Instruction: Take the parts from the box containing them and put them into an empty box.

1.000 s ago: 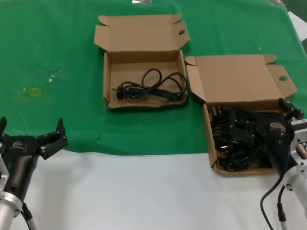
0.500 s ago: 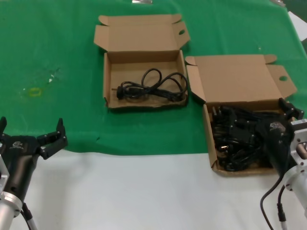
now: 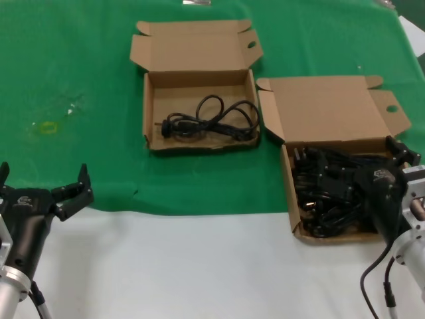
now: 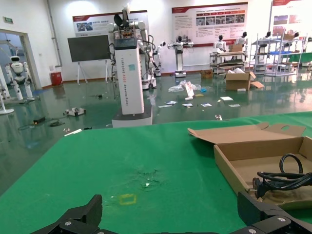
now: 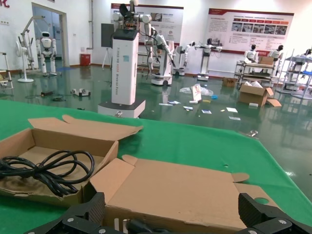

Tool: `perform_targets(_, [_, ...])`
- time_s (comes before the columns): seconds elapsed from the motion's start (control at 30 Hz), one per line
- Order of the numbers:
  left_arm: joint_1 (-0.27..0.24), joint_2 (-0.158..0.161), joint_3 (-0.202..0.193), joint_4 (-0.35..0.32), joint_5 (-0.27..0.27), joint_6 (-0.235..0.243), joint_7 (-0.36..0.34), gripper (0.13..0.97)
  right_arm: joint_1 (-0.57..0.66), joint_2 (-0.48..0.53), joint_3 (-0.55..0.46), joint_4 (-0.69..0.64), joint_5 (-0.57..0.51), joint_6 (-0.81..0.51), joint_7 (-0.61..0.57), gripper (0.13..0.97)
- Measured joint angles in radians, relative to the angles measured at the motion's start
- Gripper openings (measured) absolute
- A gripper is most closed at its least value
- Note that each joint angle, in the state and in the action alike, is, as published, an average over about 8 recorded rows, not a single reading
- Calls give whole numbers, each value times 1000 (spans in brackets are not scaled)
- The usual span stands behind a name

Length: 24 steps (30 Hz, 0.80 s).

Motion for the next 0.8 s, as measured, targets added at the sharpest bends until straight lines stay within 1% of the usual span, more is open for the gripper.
perform_targets(0.8, [0,0,0,0,0,0,0,966,0,0,0,0,0,0,0,966])
